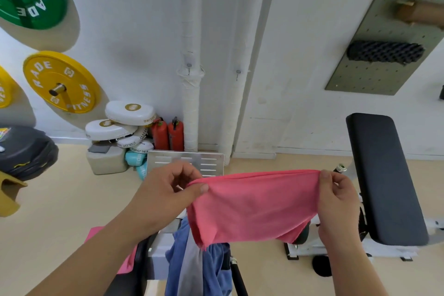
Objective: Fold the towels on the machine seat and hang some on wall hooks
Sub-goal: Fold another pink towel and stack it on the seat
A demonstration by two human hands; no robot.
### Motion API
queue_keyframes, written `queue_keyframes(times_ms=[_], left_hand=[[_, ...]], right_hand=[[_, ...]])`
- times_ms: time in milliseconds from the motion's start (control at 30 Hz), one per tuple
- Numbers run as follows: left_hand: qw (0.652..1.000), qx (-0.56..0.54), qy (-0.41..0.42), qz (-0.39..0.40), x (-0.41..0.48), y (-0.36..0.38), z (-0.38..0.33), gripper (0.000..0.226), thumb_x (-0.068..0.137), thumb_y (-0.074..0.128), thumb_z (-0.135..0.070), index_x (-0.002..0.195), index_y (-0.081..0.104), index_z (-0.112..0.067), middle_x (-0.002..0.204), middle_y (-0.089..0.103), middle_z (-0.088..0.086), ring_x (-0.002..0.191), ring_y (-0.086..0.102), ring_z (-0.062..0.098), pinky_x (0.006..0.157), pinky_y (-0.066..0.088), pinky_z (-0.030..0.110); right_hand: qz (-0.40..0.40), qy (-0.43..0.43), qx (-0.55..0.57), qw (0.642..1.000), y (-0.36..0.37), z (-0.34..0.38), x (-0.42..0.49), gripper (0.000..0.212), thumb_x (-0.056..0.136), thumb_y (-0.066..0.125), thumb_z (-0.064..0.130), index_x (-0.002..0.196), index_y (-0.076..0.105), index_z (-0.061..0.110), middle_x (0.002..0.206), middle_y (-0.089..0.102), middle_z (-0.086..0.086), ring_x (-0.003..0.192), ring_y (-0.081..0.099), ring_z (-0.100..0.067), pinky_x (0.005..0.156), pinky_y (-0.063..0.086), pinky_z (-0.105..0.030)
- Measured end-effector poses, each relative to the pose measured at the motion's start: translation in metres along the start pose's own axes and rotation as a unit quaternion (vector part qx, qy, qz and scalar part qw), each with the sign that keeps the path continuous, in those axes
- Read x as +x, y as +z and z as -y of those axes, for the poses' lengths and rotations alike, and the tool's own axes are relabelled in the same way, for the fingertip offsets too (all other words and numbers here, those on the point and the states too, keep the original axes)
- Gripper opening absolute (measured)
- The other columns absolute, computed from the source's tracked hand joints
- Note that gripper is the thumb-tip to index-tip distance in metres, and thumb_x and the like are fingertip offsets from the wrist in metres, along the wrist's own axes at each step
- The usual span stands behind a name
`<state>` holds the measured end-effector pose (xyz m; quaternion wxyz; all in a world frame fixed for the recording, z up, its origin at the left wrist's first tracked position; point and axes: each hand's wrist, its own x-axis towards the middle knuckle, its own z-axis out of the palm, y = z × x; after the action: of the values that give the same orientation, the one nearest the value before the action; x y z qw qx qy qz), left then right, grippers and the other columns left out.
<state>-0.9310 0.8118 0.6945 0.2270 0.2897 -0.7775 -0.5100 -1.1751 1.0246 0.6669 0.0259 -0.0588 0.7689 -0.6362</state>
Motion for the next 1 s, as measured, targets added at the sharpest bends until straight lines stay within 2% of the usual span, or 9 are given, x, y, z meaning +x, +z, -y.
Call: queue_keyframes(times_ms=[67, 200, 300, 433, 567, 733, 833, 900, 1000], left_hand=[[0.998, -0.068, -0.012, -0.007, -0.001, -0.003, 0.001, 0.019, 0.084, 0.082, -0.008, 0.081, 0.076, -0.026, 0.079, 0.075, 0.000, 0.071, 0.067, 0.006, 0.067, 0.055, 0.019], [0.998, -0.014, -0.033, -0.056, -0.003, 0.000, 0.013, 0.019, 0.085, 0.082, -0.010, 0.079, 0.077, -0.027, 0.070, 0.074, 0.000, 0.060, 0.067, 0.011, 0.062, 0.059, 0.026], [0.998, 0.004, -0.006, -0.055, -0.001, -0.002, 0.009, 0.016, 0.086, 0.080, -0.010, 0.080, 0.078, -0.024, 0.068, 0.074, 0.000, 0.056, 0.066, 0.007, 0.057, 0.054, 0.016], [0.999, 0.044, 0.008, -0.014, -0.002, -0.007, 0.008, 0.020, 0.089, 0.078, -0.015, 0.081, 0.078, -0.033, 0.074, 0.076, -0.005, 0.069, 0.070, 0.011, 0.067, 0.055, 0.019], [0.996, 0.083, 0.032, 0.000, 0.001, -0.008, 0.004, 0.017, 0.094, 0.071, -0.019, 0.087, 0.077, -0.032, 0.081, 0.075, -0.012, 0.078, 0.068, 0.006, 0.069, 0.050, 0.010], [0.998, 0.043, 0.016, -0.038, 0.016, -0.005, 0.010, 0.015, 0.099, 0.064, -0.019, 0.088, 0.070, -0.026, 0.080, 0.071, 0.002, 0.066, 0.058, 0.001, 0.064, 0.047, 0.012], [0.997, 0.021, -0.003, -0.068, 0.017, 0.001, 0.018, 0.014, 0.101, 0.060, -0.023, 0.090, 0.067, -0.027, 0.078, 0.069, -0.008, 0.066, 0.057, -0.001, 0.064, 0.046, 0.016], [0.996, 0.001, -0.011, -0.090, 0.015, 0.006, 0.018, 0.014, 0.102, 0.060, -0.025, 0.090, 0.067, -0.026, 0.079, 0.069, -0.015, 0.067, 0.058, -0.004, 0.064, 0.045, 0.013], [0.994, -0.004, -0.036, -0.100, 0.013, 0.012, 0.025, 0.017, 0.102, 0.059, -0.026, 0.089, 0.069, -0.025, 0.081, 0.071, -0.014, 0.069, 0.060, -0.004, 0.066, 0.045, 0.012]], right_hand=[[0.003, 0.000, 0.005, 1.000, 0.000, 0.004, 0.000, 0.018, 0.104, 0.054, 0.041, 0.108, 0.059, 0.024, 0.096, 0.066, 0.011, 0.090, 0.060, -0.005, 0.073, 0.044, -0.028], [0.023, -0.037, -0.029, 0.999, 0.003, 0.005, -0.004, 0.017, 0.105, 0.053, 0.033, 0.106, 0.059, 0.018, 0.092, 0.066, 0.003, 0.084, 0.060, -0.012, 0.067, 0.043, -0.030], [0.006, -0.046, -0.047, 0.998, 0.001, 0.004, -0.005, 0.017, 0.106, 0.052, 0.032, 0.105, 0.059, 0.017, 0.090, 0.065, 0.004, 0.081, 0.058, -0.007, 0.067, 0.041, -0.027], [0.025, -0.039, -0.060, 0.997, 0.001, 0.000, -0.003, 0.018, 0.106, 0.051, 0.032, 0.108, 0.060, 0.017, 0.094, 0.066, 0.005, 0.085, 0.059, -0.007, 0.066, 0.043, -0.027], [0.011, -0.033, -0.058, 0.998, -0.001, -0.006, -0.001, 0.019, 0.106, 0.052, 0.032, 0.112, 0.060, 0.016, 0.098, 0.066, 0.007, 0.090, 0.060, -0.005, 0.070, 0.043, -0.024], [0.027, -0.027, -0.061, 0.997, 0.001, -0.006, 0.002, 0.018, 0.105, 0.052, 0.033, 0.111, 0.061, 0.019, 0.103, 0.067, 0.005, 0.093, 0.060, -0.006, 0.072, 0.043, -0.026], [0.030, -0.024, -0.065, 0.997, 0.003, -0.005, 0.001, 0.017, 0.105, 0.052, 0.034, 0.110, 0.061, 0.019, 0.101, 0.068, 0.004, 0.091, 0.061, -0.007, 0.070, 0.043, -0.026], [0.031, -0.016, -0.057, 0.998, 0.003, -0.006, 0.000, 0.018, 0.105, 0.053, 0.033, 0.110, 0.061, 0.018, 0.102, 0.067, 0.004, 0.091, 0.061, -0.006, 0.069, 0.043, -0.026], [0.043, -0.005, -0.058, 0.997, 0.000, -0.011, -0.002, 0.018, 0.105, 0.055, 0.032, 0.110, 0.062, 0.017, 0.103, 0.067, 0.001, 0.093, 0.062, -0.010, 0.071, 0.044, -0.026]])
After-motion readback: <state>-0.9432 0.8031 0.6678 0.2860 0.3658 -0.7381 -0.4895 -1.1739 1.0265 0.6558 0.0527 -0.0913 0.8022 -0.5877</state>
